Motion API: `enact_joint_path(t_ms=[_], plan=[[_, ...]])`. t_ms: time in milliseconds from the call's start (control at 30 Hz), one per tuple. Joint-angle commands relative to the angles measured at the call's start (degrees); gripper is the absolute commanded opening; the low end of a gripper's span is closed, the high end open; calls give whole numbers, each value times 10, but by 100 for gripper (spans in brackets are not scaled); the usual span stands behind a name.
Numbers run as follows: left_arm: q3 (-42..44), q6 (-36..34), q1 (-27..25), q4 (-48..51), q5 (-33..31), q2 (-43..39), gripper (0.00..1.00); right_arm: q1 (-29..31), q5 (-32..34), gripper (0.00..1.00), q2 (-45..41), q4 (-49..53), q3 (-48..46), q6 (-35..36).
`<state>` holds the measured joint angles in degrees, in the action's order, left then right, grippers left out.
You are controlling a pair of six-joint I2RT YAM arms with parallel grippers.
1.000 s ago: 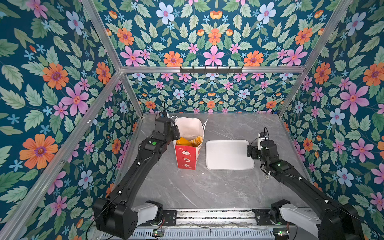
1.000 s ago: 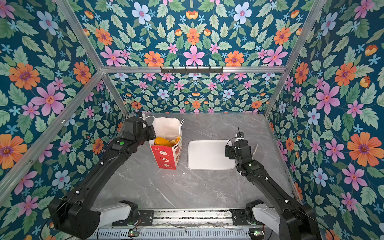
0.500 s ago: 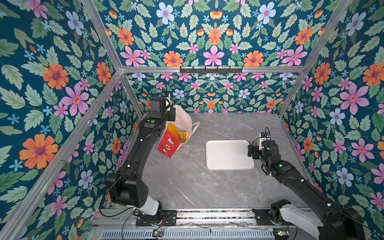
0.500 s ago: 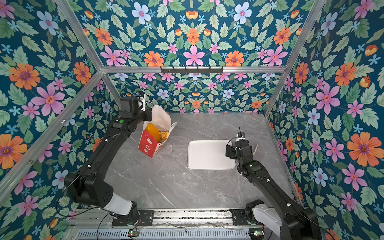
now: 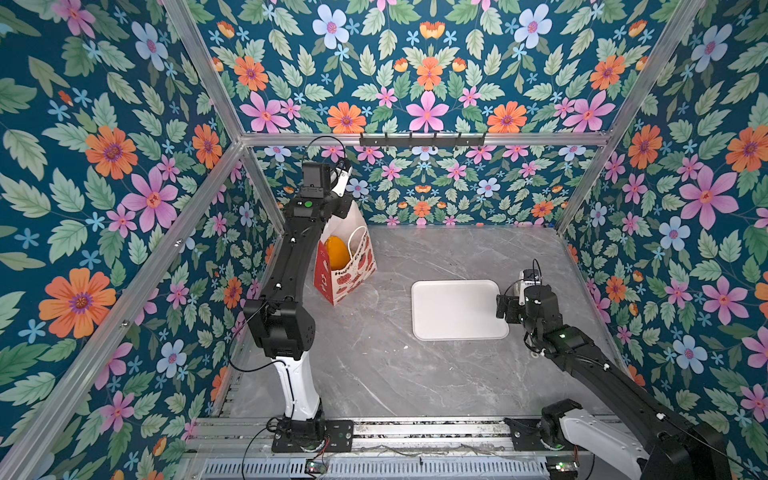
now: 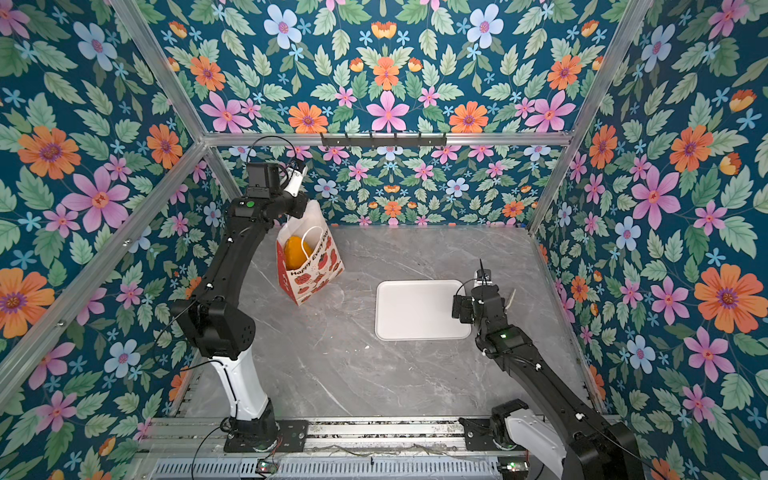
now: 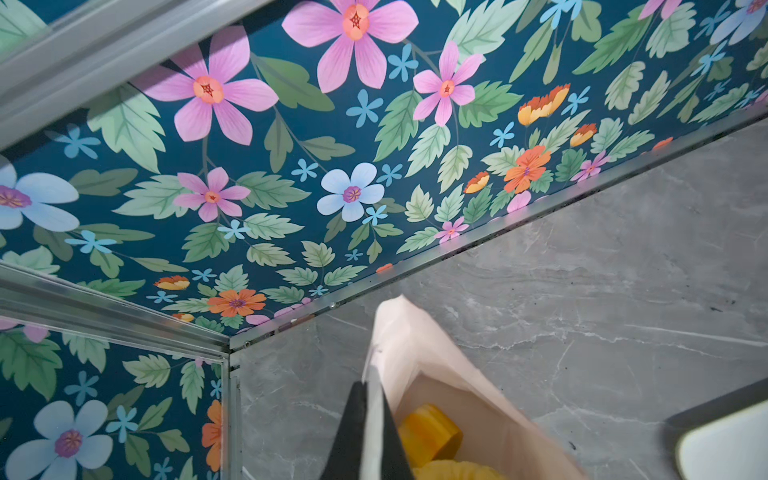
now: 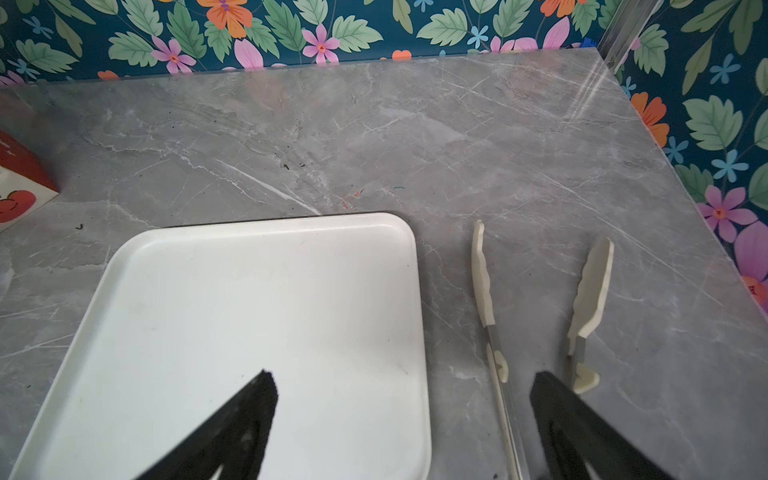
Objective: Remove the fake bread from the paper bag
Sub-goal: 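Lift and tilt the paper bag with the left gripper toward the tray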
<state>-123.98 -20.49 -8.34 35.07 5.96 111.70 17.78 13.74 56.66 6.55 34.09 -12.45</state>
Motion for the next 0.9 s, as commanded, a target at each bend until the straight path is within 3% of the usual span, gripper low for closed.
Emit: enact_joint_path(t_ms=[0,300,567,867], plan=[[-22,-34,1,9,-5,0,0,0,-3,96,4,2,2,-10],[-5,-37,-1,-8,15,-25,0,0,-21,96,9,4,0,-25],[167,12,-31,-62,61,-146,0,0,-33,96,10,6,-3,-37],[293,77,-80,-66,90,-249,0,0,-47,96,27,2,1,-51]])
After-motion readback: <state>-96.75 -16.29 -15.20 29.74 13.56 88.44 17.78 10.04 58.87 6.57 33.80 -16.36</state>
